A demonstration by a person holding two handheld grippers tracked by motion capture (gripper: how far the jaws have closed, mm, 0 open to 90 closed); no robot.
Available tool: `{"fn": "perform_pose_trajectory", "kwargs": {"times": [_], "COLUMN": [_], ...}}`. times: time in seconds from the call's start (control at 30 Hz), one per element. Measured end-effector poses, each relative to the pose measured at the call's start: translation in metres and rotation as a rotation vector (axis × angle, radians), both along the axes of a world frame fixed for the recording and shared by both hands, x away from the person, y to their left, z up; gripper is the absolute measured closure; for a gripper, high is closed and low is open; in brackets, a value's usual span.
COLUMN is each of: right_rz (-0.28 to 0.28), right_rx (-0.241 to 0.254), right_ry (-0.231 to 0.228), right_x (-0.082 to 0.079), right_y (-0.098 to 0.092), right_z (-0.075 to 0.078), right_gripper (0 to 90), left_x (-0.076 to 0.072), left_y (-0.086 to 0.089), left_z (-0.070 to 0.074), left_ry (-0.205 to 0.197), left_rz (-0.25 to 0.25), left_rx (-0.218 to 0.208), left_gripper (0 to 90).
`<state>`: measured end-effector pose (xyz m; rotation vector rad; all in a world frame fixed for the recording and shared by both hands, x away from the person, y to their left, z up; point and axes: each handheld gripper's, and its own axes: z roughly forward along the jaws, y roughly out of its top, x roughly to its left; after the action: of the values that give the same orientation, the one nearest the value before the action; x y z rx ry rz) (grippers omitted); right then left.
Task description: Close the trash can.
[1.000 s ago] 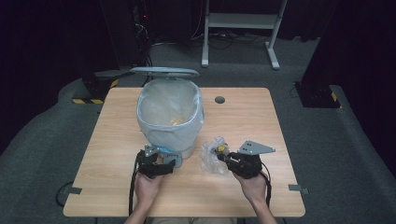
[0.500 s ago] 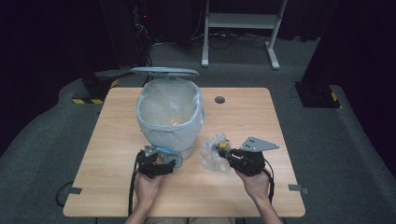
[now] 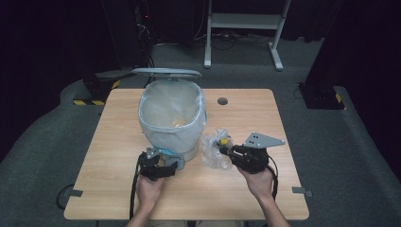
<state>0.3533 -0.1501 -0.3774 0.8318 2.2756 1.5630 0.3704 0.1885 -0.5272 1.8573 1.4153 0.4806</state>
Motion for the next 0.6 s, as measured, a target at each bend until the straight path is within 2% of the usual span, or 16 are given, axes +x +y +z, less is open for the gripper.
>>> {"fn": "perform_pose_trajectory", "kwargs": {"times": [0.6], "right_rz": [0.011], "right_rx": [0.022], "right_ry": [-0.027], "right_x": [0.005], "right_y": [0.002], "right_z": [0.016], "right_gripper": [81.3], "left_x": [0.000], "left_y": [0.000], "left_z": [0.000], "left_ry": [0.000], "left_rz": [0.000], "left_rx": [0.001], "left_gripper": [3.7]}}
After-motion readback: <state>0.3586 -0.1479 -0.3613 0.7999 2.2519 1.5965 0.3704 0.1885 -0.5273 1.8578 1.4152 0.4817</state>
